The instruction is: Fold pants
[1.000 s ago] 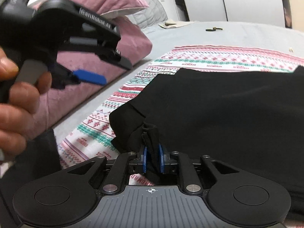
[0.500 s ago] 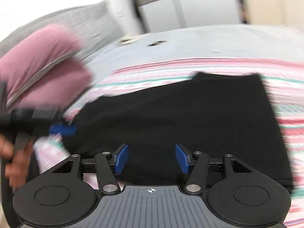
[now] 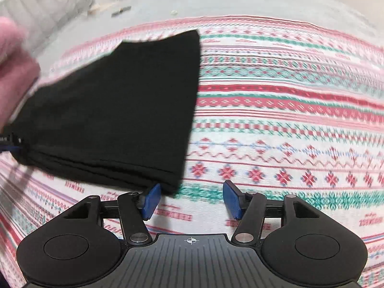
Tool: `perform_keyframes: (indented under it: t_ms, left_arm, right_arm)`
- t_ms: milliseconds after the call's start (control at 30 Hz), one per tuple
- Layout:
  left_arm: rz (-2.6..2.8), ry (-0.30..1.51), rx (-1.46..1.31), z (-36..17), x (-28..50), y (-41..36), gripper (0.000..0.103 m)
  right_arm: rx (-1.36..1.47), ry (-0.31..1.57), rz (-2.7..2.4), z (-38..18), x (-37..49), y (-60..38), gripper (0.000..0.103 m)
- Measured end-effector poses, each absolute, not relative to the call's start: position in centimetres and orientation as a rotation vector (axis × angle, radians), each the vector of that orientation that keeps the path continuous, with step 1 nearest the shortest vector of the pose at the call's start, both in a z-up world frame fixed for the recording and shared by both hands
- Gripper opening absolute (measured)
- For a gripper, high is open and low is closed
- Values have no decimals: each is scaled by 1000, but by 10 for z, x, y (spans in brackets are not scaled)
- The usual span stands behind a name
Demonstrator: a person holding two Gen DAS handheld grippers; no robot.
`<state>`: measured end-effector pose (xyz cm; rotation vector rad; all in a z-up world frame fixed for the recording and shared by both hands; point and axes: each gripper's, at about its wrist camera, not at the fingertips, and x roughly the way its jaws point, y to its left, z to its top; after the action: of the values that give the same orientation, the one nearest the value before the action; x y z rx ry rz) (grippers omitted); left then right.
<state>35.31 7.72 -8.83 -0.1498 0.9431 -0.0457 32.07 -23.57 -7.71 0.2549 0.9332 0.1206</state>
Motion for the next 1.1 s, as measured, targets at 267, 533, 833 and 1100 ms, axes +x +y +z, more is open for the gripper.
perform_keyframes:
  t_ms: [267, 533, 833, 1100]
  left_arm:
    - [-169, 876, -30, -86, 339, -11, 78]
    - [-273, 921, 85, -115, 332, -73, 79]
    - [-258, 900, 120, -120, 320, -72, 79]
    - [-260, 904, 127, -118, 325, -72, 80]
  right_arm:
    - [439, 822, 45, -46, 330, -265, 58]
    - [535, 824, 33, -65, 335, -260, 20]
    - [265, 909, 100, -87, 342, -206, 19]
    - [517, 934, 82, -90, 337, -236, 26]
